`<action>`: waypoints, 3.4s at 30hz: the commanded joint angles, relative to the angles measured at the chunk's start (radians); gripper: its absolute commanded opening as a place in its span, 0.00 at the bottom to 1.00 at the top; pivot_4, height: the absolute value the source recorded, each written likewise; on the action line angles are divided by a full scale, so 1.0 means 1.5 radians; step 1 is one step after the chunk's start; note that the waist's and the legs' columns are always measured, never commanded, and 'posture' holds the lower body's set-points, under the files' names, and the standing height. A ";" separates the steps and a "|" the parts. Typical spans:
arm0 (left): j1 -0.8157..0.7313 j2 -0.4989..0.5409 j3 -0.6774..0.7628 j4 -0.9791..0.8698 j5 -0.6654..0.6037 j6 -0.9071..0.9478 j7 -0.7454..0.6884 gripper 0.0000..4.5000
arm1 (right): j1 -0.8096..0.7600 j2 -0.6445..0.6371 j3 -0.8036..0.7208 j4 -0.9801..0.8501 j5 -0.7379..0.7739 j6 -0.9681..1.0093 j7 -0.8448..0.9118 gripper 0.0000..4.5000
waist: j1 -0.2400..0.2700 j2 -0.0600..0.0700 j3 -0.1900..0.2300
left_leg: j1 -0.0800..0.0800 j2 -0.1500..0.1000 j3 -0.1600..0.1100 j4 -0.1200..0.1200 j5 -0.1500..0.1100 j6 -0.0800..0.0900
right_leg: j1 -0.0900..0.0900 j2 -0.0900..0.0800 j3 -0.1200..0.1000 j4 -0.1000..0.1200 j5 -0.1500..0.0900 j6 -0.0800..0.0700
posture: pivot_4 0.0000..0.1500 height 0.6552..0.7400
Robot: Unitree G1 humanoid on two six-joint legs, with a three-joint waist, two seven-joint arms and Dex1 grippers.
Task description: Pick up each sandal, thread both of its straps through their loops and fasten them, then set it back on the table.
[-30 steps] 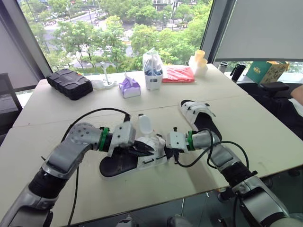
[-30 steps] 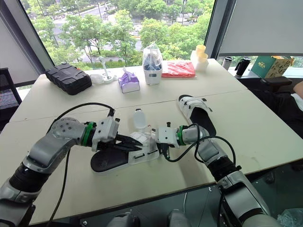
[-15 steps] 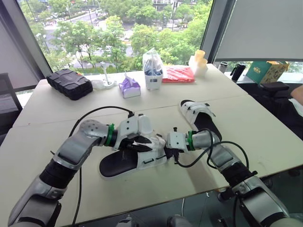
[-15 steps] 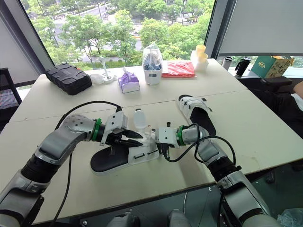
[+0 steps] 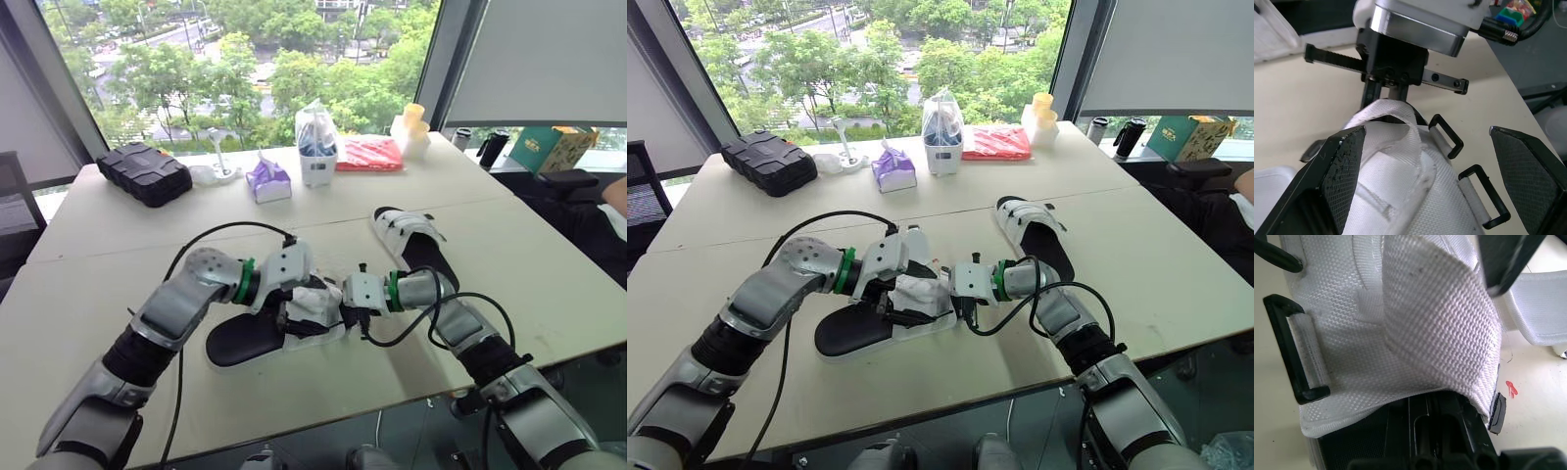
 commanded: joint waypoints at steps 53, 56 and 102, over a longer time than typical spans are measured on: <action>0.114 0.061 -0.053 -0.004 0.115 -0.509 -0.164 0.19 | 0.027 -0.016 0.003 -0.019 -0.024 0.029 -0.007 0.00 | 0.001 0.000 0.000 | -0.001 0.000 0.000 -0.001 0.000 0.000 | -0.001 -0.004 0.001 -0.001 -0.001 -0.003 | 1.00 1.00; 0.117 0.060 -0.051 -0.005 0.118 -0.524 -0.165 0.19 | 0.028 -0.016 0.004 -0.019 -0.024 0.028 -0.007 0.00 | 0.001 0.000 0.000 | -0.001 0.000 0.000 -0.001 0.000 0.000 | -0.001 -0.004 0.001 -0.001 -0.001 -0.003 | 1.00 1.00; 0.303 0.105 0.185 -0.258 -0.410 0.387 0.253 0.36 | 0.025 -0.021 0.007 -0.014 -0.027 0.015 0.008 0.00 | 0.001 0.000 0.000 | 0.000 0.001 -0.001 0.000 0.000 0.000 | 0.000 -0.001 0.000 0.000 -0.001 -0.002 | 1.00 1.00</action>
